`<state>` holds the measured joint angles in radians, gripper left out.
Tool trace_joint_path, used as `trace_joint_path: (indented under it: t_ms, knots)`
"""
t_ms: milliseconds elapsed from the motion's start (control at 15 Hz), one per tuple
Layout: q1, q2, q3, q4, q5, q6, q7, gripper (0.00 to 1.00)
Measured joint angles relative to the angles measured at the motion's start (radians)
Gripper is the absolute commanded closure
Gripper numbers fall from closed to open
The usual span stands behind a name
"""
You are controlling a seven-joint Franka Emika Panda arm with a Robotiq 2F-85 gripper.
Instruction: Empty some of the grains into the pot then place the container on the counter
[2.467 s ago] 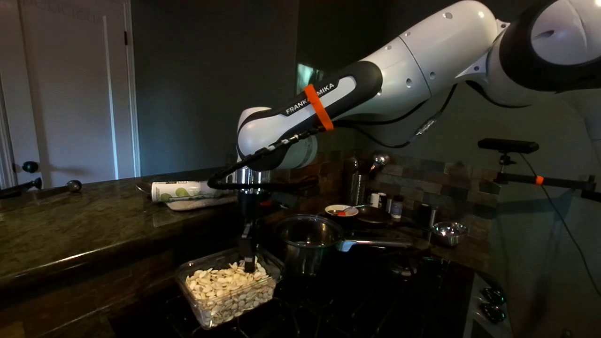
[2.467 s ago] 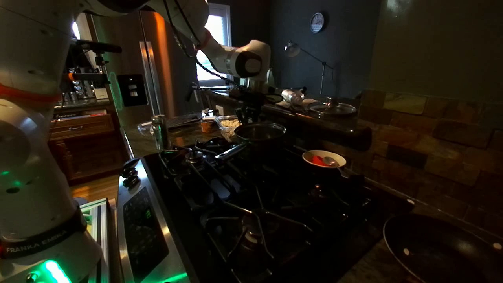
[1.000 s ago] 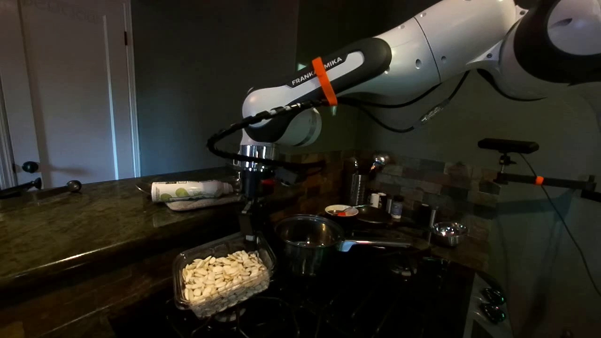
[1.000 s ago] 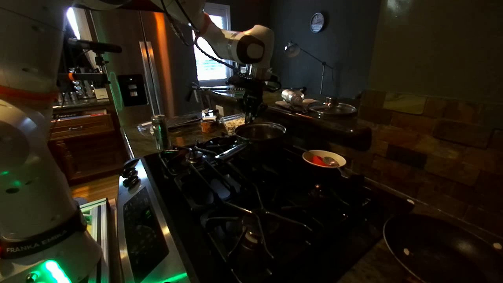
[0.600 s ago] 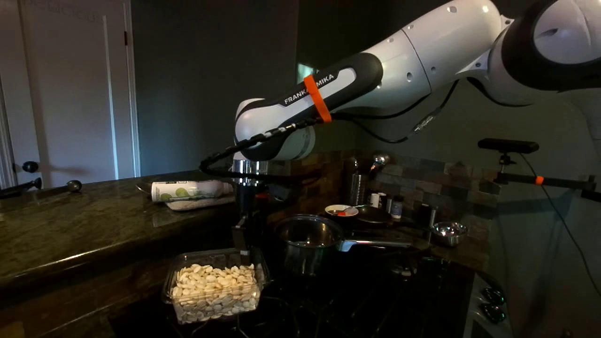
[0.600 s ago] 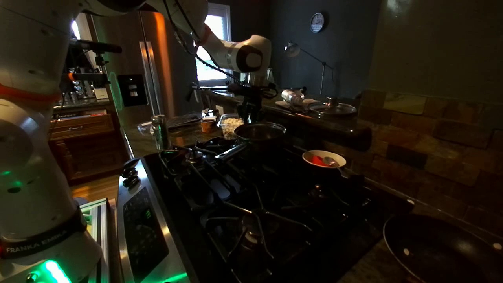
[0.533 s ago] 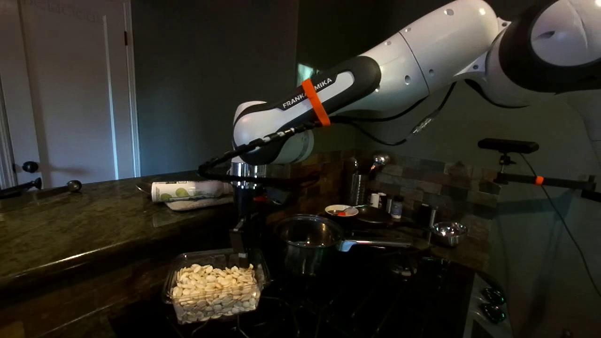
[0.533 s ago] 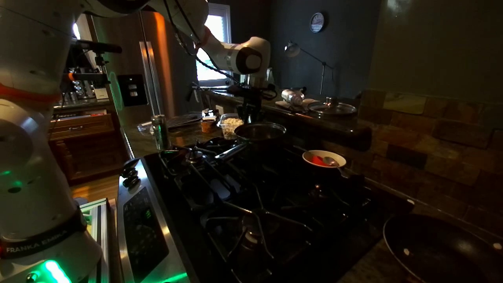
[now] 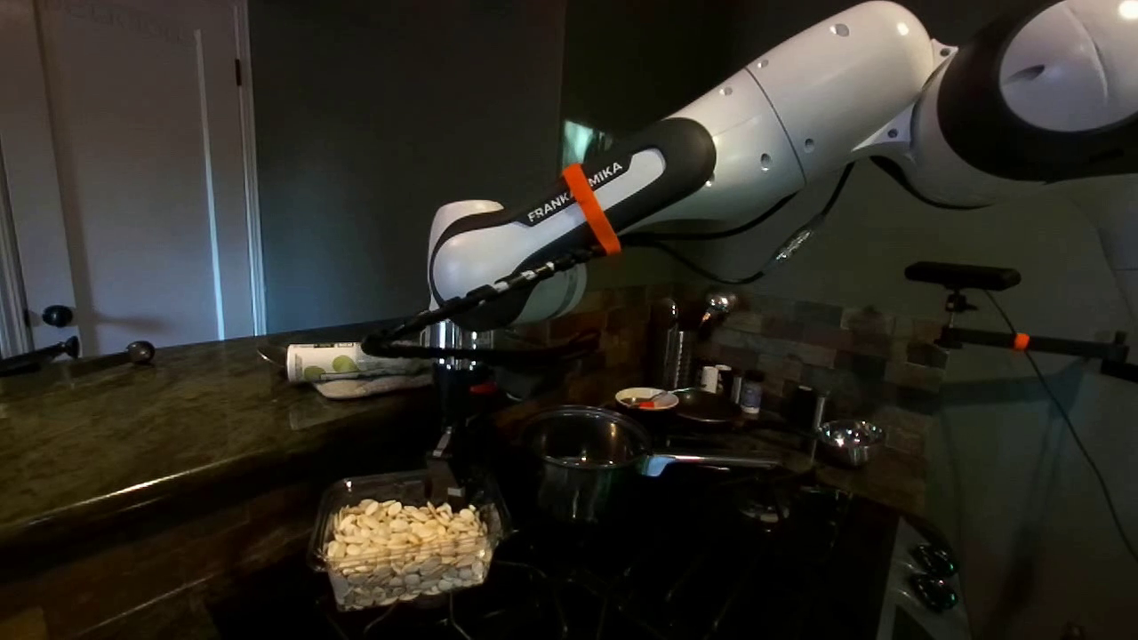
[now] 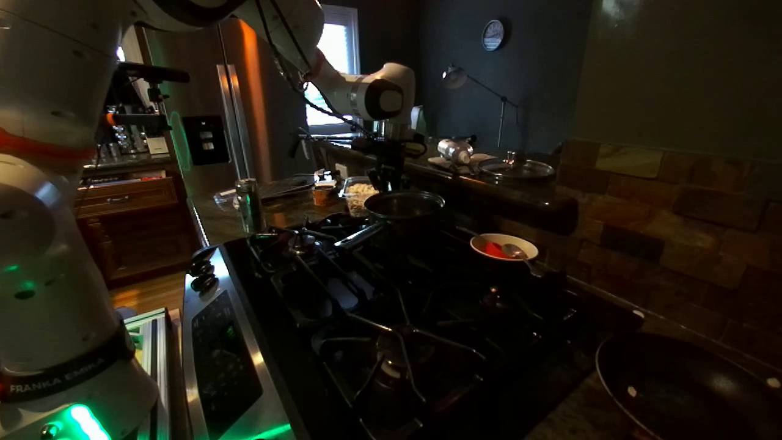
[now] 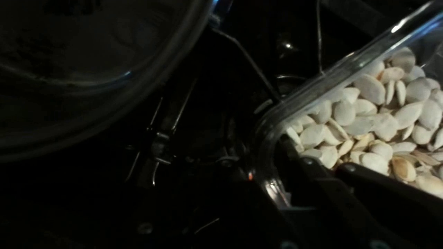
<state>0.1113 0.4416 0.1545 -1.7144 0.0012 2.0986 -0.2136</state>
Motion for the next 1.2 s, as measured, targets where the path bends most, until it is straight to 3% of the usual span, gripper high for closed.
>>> trace_joint_path:
  t_ms: [400, 1200]
  knots:
    - [-0.004, 0.001, 0.000, 0.009, 0.022, -0.035, -0.002, 0.99]
    - [-0.087, -0.011, 0.000, 0.178, 0.223, -0.408, -0.096, 0.99]
